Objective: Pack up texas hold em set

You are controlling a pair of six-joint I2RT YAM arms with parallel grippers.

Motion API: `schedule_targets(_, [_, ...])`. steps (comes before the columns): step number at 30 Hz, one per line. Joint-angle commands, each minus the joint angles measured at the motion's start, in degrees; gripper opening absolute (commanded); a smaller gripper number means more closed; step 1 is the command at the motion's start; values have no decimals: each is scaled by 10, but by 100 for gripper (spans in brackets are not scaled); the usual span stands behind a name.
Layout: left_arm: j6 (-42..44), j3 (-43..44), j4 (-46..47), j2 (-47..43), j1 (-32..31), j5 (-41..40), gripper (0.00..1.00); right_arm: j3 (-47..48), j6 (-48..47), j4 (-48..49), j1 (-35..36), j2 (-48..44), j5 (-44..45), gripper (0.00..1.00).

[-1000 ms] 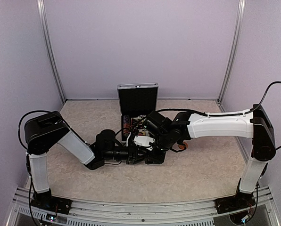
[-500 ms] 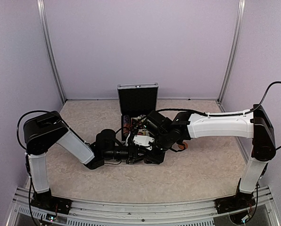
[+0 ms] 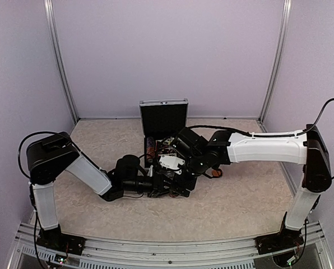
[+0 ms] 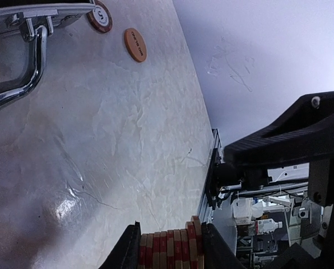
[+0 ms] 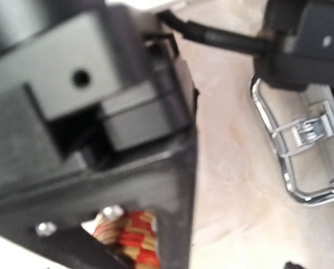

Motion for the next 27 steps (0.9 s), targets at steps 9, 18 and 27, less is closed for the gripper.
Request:
schedule_targets(9, [211, 92, -275, -105, 30, -85, 0, -22, 31, 55, 0, -113, 54, 99])
schedule_targets(18, [377, 205, -409, -98, 59, -114, 0, -54, 79, 69, -26, -147, 120, 100])
schedule_targets(27, [562, 347, -493, -22, 64, -115, 0, -101, 164, 78, -101, -222, 159, 100])
